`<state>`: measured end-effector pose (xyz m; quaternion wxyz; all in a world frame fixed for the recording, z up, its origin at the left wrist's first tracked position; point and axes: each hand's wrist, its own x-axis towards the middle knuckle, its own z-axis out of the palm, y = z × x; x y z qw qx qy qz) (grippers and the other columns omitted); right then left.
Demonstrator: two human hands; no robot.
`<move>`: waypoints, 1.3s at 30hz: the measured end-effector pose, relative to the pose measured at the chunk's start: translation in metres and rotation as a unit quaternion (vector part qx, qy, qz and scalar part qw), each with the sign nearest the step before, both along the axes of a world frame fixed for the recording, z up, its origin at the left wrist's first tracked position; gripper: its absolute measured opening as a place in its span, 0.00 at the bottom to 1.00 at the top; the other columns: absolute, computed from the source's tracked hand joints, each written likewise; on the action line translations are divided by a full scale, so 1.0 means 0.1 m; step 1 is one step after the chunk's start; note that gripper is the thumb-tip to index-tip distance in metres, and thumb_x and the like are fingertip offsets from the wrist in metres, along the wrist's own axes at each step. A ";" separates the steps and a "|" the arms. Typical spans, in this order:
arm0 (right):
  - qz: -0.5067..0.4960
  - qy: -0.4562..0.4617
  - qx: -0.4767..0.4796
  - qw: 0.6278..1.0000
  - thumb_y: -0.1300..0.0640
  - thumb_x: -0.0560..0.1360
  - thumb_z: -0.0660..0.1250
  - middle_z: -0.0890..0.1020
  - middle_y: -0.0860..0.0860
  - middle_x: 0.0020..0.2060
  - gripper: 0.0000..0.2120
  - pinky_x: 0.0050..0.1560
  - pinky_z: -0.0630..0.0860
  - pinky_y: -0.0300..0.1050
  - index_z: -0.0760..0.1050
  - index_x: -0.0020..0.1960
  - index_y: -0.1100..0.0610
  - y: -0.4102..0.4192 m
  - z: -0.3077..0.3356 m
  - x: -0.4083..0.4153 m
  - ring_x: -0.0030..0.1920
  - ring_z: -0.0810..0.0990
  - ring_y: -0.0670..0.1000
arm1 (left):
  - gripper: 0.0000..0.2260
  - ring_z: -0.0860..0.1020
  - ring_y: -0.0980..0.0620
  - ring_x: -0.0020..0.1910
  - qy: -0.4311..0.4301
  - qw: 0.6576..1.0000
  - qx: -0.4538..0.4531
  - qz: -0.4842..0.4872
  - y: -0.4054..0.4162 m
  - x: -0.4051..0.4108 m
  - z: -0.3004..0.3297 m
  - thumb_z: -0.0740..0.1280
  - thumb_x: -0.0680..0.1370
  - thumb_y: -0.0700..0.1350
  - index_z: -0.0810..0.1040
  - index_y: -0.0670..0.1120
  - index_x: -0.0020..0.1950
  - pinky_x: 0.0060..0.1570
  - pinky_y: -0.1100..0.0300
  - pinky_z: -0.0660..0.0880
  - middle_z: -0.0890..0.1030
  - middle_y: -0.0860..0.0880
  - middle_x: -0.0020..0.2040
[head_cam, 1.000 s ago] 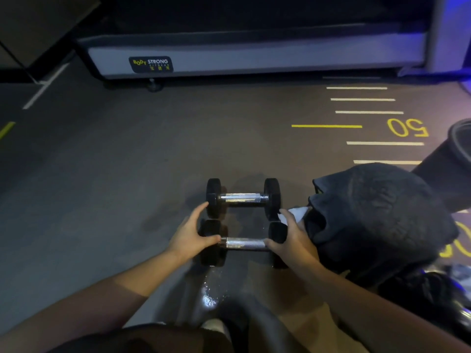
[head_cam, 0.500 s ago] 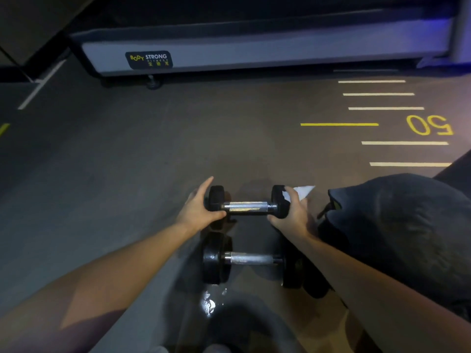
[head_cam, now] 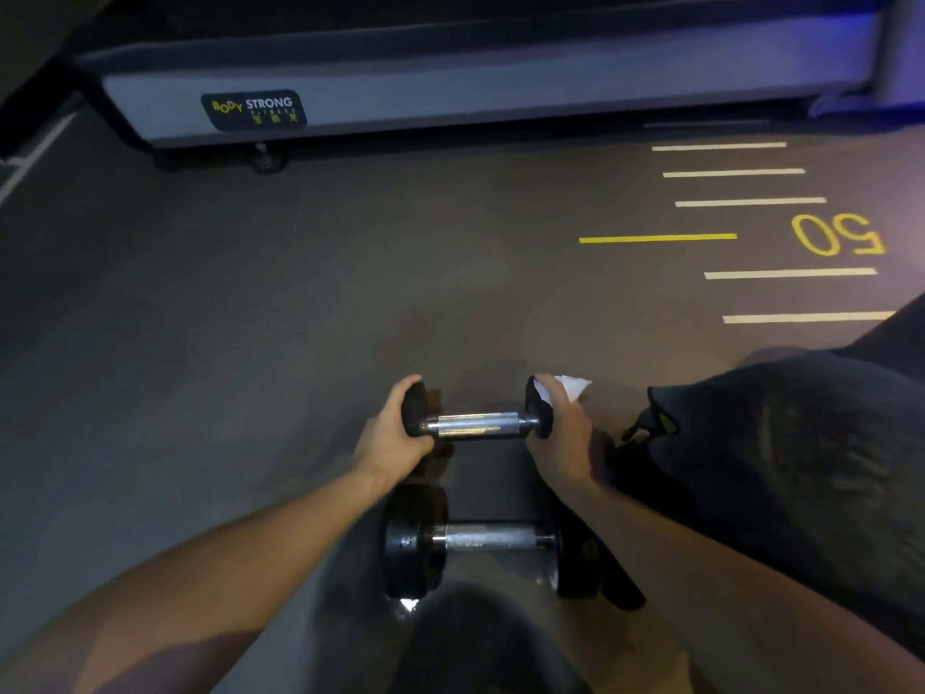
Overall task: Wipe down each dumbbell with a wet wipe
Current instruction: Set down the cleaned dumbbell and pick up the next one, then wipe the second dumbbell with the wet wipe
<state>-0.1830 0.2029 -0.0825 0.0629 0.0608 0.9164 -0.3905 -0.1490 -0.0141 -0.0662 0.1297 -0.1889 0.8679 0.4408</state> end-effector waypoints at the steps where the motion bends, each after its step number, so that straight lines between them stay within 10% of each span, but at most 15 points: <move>1: -0.010 -0.006 -0.007 1.000 0.73 0.68 0.60 0.78 0.53 0.55 0.31 0.49 0.67 0.38 0.72 0.66 0.49 -0.01 0.02 0.02 0.55 0.77 0.56 | 0.37 0.79 0.54 0.52 0.005 1.000 0.000 0.002 0.00 0.00 0.00 0.72 0.70 0.36 0.66 0.60 0.75 0.53 0.67 0.71 0.80 0.54 0.55; 9: -0.014 0.016 -0.023 1.000 0.66 0.71 0.65 0.73 0.52 0.63 0.32 0.60 0.68 0.39 0.67 0.71 0.44 -0.01 0.34 0.24 0.60 0.75 0.53 | 0.33 0.81 0.55 0.51 0.054 0.998 -0.029 -0.006 -0.09 0.02 0.30 0.70 0.69 0.36 0.72 0.65 0.68 0.53 0.65 0.75 0.83 0.56 0.52; 28: -0.053 0.217 0.017 0.975 0.60 0.70 0.68 0.80 0.51 0.55 0.30 0.51 0.74 0.50 0.66 0.68 0.39 1.37 3.07 0.81 0.55 0.79 0.61 | 0.31 0.79 0.52 0.50 0.283 0.954 -0.012 -0.096 1.14 0.24 2.91 0.70 0.69 0.39 0.73 0.66 0.65 0.49 0.60 0.76 0.81 0.57 0.53; 39: -0.132 0.213 0.020 0.968 0.60 0.69 0.69 0.82 0.50 0.53 0.32 0.49 0.74 0.48 0.66 0.69 0.38 2.61 3.06 1.44 0.53 0.80 0.57 | 0.30 0.80 0.53 0.49 0.278 0.941 0.011 -0.195 2.41 0.46 2.92 0.71 0.68 0.39 0.74 0.66 0.64 0.48 0.60 0.76 0.82 0.58 0.51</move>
